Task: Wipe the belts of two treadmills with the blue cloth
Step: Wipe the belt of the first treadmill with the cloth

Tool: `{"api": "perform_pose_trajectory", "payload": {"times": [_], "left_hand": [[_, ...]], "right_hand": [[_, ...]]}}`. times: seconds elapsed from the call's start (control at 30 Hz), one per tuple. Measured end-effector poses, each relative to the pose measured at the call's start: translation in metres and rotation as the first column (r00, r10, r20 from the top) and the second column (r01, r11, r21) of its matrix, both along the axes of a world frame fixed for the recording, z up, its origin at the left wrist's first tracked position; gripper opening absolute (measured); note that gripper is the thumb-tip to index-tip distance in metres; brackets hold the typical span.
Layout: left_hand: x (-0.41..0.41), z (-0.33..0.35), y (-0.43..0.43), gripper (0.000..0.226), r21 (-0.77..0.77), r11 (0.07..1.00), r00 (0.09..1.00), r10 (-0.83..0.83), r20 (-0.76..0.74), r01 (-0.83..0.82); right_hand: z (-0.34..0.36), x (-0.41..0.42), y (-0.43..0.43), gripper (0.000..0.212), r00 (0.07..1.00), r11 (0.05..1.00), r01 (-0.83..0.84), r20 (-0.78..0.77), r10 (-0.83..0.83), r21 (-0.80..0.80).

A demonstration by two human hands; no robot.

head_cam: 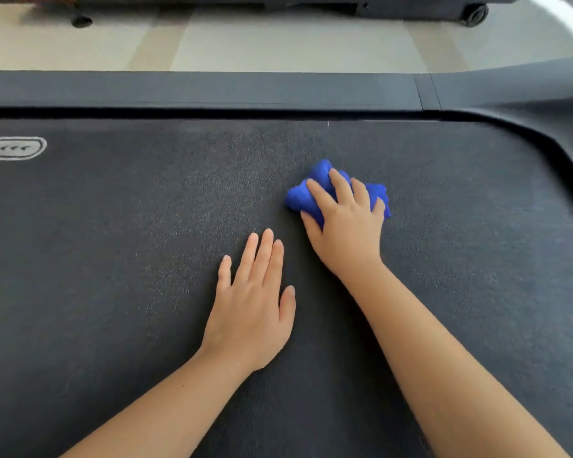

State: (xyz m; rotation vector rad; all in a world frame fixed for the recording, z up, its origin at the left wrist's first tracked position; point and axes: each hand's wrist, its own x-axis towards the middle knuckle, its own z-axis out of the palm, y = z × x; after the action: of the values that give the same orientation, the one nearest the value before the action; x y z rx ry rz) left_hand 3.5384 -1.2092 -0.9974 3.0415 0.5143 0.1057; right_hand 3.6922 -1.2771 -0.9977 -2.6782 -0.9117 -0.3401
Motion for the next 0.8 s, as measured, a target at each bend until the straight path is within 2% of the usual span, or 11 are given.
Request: {"api": "perform_pose_trajectory", "payload": {"times": [0.1, 0.2, 0.3, 0.43, 0.53, 0.67, 0.73, 0.8], "left_hand": [[0.0, -0.001, -0.001, 0.061, -0.003, 1.0, 1.0, -0.003, 0.02, 0.003], [0.001, 0.0, -0.001, 0.06, -0.007, 1.0, 1.0, 0.005, 0.016, -0.005], [0.0, 0.001, -0.002, 0.061, -0.008, 1.0, 1.0, 0.007, 0.007, -0.007], [0.0, -0.002, 0.0, 0.06, 0.024, 1.0, 1.0, 0.005, -0.001, -0.005], [-0.001, -0.002, 0.001, 0.06, 0.032, 0.999, 1.0, 0.008, 0.006, -0.008], [-0.001, -0.001, 0.001, 0.06, 0.015, 1.0, 1.0, 0.012, -0.004, -0.012], [0.0, 0.0, 0.0, 0.062, -0.017, 1.0, 1.0, 0.018, -0.018, -0.018], [0.0, 0.003, 0.0, 0.065, -0.055, 0.998, 0.999, 0.022, -0.038, -0.024]], "right_hand": [[-0.001, -0.047, -0.055, 0.048, 0.994, 0.995, -0.097, 0.054, 0.098, -0.018], [0.002, -0.04, -0.061, 0.048, 0.989, 0.99, -0.141, 0.04, 0.141, 0.009], [0.007, 0.0, -0.018, 0.045, 0.999, 0.999, -0.047, -0.009, 0.047, -0.011], [0.012, 0.084, 0.051, 0.047, 0.989, 0.988, 0.076, -0.117, -0.092, -0.131], [0.016, 0.113, 0.077, 0.045, 0.968, 0.983, 0.132, -0.195, -0.156, -0.128], [0.007, 0.067, 0.04, 0.046, 0.992, 0.995, 0.072, -0.103, -0.078, -0.065], [0.003, 0.016, -0.005, 0.045, 1.0, 1.0, 0.001, -0.023, -0.001, 0.008], [0.005, -0.043, -0.056, 0.048, 0.999, 0.999, -0.029, -0.011, 0.03, 0.038]]}}
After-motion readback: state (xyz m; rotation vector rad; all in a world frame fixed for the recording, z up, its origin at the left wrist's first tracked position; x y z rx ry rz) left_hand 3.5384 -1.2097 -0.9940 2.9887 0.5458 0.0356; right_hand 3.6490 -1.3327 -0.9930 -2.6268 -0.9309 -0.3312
